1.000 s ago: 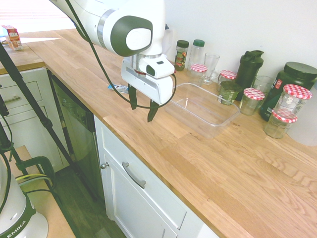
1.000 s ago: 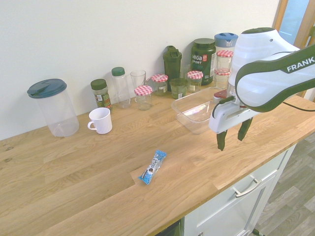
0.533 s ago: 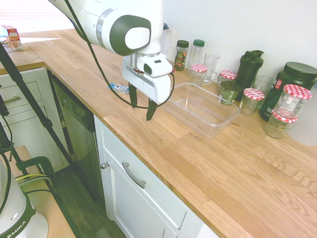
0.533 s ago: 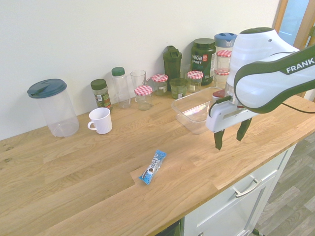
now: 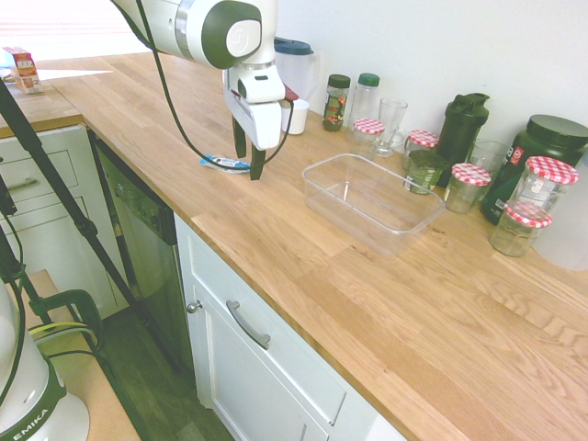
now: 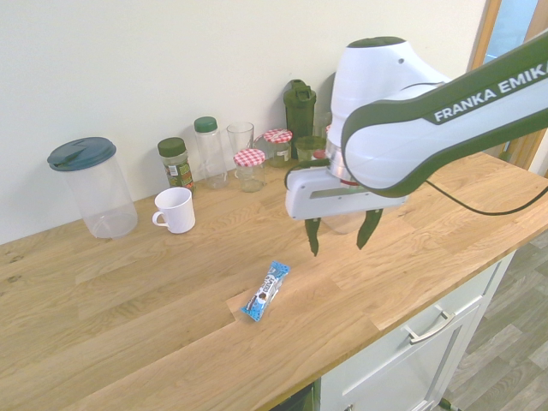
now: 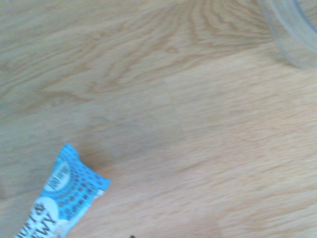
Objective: Put the protein bar into the container
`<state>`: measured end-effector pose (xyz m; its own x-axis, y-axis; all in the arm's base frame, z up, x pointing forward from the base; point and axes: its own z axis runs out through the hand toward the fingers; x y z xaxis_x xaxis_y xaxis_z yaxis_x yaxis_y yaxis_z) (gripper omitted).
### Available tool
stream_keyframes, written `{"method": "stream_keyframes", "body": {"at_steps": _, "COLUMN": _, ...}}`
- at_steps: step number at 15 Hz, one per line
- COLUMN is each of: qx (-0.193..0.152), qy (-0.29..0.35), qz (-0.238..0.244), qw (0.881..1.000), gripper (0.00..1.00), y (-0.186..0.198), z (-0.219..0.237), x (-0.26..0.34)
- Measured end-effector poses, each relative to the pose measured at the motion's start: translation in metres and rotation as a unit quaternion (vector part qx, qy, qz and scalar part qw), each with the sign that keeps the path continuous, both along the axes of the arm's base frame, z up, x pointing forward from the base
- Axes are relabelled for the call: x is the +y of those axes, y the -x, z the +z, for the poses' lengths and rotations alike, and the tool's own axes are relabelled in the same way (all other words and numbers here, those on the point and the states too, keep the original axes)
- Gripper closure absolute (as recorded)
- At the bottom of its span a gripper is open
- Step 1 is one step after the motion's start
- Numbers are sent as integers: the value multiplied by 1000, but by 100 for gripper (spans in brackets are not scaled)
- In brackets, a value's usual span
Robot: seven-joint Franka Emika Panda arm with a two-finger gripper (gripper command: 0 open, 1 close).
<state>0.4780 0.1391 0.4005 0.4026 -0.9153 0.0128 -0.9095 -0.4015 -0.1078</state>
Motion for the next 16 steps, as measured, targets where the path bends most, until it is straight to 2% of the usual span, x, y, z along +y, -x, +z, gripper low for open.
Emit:
{"method": "stream_keyframes", "body": {"at_steps": 2, "qx": -1, "qy": 0, "qz": -5, "qw": 1000, "gripper": 0, "y": -12, "z": -1, "x": 24}}
{"method": "stream_keyframes", "body": {"at_steps": 4, "qx": 0, "qy": -1, "qz": 31, "qw": 1000, "gripper": 0, "y": -16, "z": -1, "x": 49}}
{"method": "stream_keyframes", "body": {"at_steps": 5, "qx": 1, "qy": 1, "qz": 69, "qw": 998, "gripper": 0, "y": -13, "z": 1, "x": 60}}
{"method": "stream_keyframes", "body": {"at_steps": 6, "qx": 1, "qy": 1, "qz": 69, "qw": 998, "gripper": 0, "y": -13, "z": 1, "x": 60}}
{"method": "stream_keyframes", "body": {"at_steps": 9, "qx": 11, "qy": 1, "qz": 38, "qw": 999, "gripper": 0, "y": -16, "z": -2, "x": 65}}
{"method": "stream_keyframes", "body": {"at_steps": 13, "qx": 13, "qy": 1, "qz": -32, "qw": 999, "gripper": 0, "y": -40, "z": -10, "x": 91}}
{"method": "stream_keyframes", "body": {"at_steps": 16, "qx": 35, "qy": -2, "qz": -81, "qw": 996, "gripper": 0, "y": -59, "z": -22, "x": 105}}
